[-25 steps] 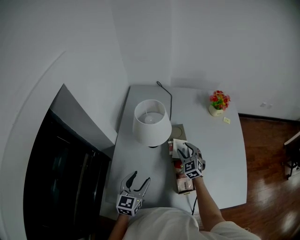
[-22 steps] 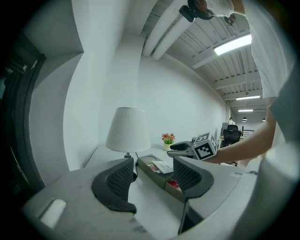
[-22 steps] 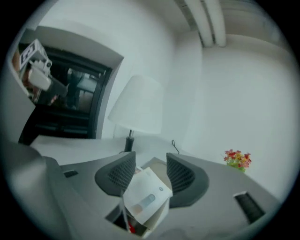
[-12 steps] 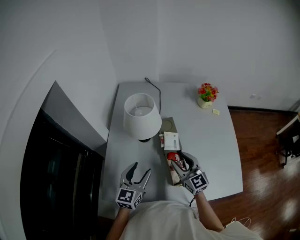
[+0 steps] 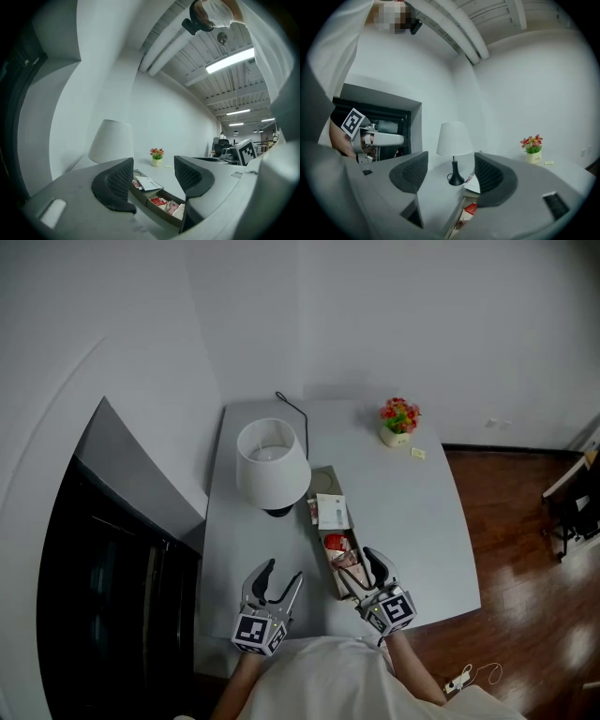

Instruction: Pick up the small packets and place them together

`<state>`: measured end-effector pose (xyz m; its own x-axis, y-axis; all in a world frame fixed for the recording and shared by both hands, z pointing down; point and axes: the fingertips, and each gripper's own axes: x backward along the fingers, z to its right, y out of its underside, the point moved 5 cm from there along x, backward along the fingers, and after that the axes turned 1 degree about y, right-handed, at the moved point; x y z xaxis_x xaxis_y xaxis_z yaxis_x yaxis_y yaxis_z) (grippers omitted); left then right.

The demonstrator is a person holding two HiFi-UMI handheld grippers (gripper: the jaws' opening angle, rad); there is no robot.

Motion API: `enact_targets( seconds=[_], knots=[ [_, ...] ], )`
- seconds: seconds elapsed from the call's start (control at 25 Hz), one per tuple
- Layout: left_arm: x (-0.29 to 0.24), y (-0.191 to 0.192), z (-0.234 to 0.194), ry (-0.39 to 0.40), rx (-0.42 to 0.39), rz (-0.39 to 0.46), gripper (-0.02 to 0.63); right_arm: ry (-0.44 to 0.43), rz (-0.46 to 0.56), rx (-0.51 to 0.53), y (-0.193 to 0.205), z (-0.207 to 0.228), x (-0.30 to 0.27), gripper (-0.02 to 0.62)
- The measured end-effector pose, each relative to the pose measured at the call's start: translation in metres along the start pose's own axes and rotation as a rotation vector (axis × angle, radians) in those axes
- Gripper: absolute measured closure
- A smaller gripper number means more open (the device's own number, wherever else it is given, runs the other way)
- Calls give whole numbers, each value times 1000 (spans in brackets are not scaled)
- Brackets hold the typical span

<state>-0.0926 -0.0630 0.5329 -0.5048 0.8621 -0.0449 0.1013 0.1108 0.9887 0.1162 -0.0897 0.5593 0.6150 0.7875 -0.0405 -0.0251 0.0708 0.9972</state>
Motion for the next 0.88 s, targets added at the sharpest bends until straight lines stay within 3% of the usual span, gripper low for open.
enact_targets(
  seconds=[0.88],
  knots=[
    [16,9,-11,-65,32,-25,362,-16,-32,15,-5,-12,10,276]
  ],
)
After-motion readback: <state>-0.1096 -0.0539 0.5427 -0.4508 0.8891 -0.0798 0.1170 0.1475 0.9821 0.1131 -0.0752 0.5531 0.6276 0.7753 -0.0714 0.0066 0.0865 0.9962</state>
